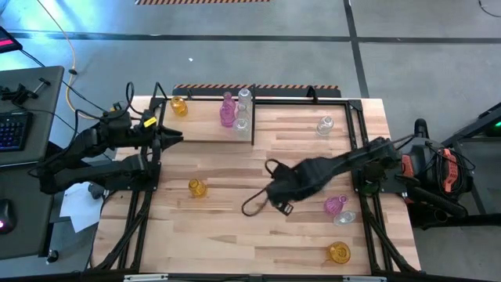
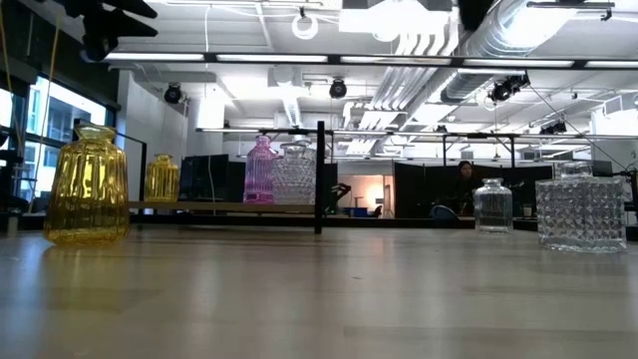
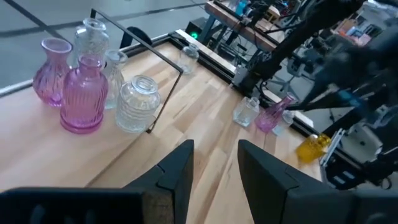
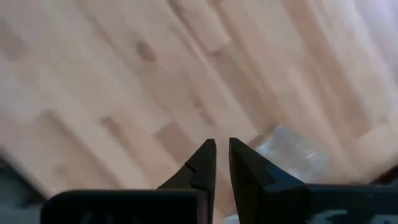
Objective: Sort vases onto shelf
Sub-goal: Put the pink vase on the shelf aligned with the other pink vases
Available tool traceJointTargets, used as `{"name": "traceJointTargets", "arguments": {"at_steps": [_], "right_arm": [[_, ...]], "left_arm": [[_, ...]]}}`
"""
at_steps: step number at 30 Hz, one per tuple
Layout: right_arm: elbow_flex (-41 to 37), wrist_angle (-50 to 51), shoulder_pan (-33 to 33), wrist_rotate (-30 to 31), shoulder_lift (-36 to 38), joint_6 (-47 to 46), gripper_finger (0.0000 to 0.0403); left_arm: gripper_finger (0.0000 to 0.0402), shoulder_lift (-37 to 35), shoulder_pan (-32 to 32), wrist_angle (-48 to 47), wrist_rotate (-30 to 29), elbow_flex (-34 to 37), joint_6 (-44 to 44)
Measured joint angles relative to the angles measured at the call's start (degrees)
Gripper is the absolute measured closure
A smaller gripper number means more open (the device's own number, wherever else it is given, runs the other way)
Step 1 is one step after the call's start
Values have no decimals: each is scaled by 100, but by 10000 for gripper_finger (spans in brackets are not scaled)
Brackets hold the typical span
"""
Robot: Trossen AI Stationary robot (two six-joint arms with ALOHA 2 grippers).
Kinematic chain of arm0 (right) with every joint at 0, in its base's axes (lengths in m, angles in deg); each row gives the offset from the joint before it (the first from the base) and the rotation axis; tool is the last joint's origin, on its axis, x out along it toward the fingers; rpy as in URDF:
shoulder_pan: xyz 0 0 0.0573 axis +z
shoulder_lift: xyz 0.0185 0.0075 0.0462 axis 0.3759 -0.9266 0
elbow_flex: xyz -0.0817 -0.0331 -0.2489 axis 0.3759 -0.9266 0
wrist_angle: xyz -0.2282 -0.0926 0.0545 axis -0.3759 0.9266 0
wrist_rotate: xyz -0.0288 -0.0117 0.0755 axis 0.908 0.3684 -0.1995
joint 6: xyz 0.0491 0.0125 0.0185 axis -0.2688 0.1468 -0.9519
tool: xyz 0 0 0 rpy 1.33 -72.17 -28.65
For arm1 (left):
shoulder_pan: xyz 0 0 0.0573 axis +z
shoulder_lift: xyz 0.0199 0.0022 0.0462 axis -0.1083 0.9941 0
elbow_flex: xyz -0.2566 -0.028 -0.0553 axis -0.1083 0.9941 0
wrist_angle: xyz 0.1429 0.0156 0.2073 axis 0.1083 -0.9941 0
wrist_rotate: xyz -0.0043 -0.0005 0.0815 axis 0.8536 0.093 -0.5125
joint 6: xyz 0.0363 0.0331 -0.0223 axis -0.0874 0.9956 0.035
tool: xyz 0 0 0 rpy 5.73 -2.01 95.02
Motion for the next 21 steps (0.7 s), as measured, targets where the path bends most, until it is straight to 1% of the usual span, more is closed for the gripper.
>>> {"name": "traceJointTargets", "arguments": {"at_steps": [4,8,12,17,19,21], "right_arm": [[4,8,409,-64,179,-877,375],[2,11,844,-586,233,-1944,375],[2,5,1371,-998,226,-2647,375],[-131,-6,1846,-814,225,-4075,381],[-359,19,1983,-885,260,-4382,388],[-589,3,2126,-747,363,-4505,395]], "left_arm": [[284,0,0,-1,-37,0,253],[284,-2,0,-41,-23,0,266],[284,-2,0,-116,75,0,267],[284,-2,0,-126,133,0,268],[284,-2,0,-127,133,0,270],[284,-2,0,-123,133,0,270]]}}
